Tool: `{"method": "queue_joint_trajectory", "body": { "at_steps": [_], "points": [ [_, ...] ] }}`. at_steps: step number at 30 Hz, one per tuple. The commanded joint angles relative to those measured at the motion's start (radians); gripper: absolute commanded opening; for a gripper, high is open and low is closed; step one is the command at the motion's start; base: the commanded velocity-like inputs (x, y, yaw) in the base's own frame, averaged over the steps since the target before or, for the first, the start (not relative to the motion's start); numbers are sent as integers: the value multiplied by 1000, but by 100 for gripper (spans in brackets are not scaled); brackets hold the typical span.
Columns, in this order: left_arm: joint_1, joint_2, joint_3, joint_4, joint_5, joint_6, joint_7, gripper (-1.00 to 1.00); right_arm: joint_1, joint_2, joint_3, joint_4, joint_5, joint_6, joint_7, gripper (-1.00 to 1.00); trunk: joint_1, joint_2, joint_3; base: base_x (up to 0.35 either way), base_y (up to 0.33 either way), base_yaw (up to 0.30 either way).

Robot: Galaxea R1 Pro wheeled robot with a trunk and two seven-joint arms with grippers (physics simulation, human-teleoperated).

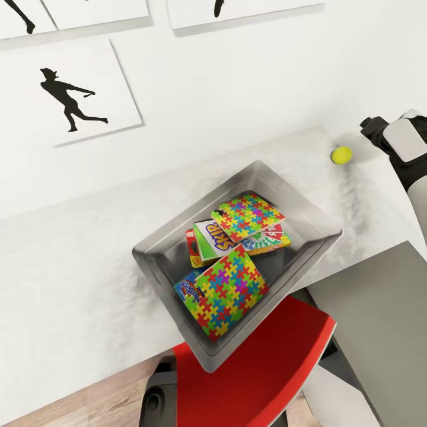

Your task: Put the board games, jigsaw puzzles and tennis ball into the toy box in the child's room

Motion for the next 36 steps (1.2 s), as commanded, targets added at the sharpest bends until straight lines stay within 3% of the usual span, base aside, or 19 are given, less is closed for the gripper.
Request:
{"method": "queue_joint_trajectory", "body": {
  "at_steps": [1, 12, 36],
  "points": [
    [-1, -1, 4, -4, -6, 4, -8, 100, -1, -1, 8, -2, -5, 5, -6, 100, 1, -2, -1, 0, 0, 0],
    [0, -1, 4, -4, -6, 4, -8, 100, -4, 6, 8, 10, -5, 6, 45, 100, 1, -2, -1, 0, 0, 0],
    [-1, -2, 2, -4, -7, 4, -9, 100, -10, 13, 10, 11, -2, 39, 91, 100, 1, -2, -4, 0, 0, 0]
  ]
}}
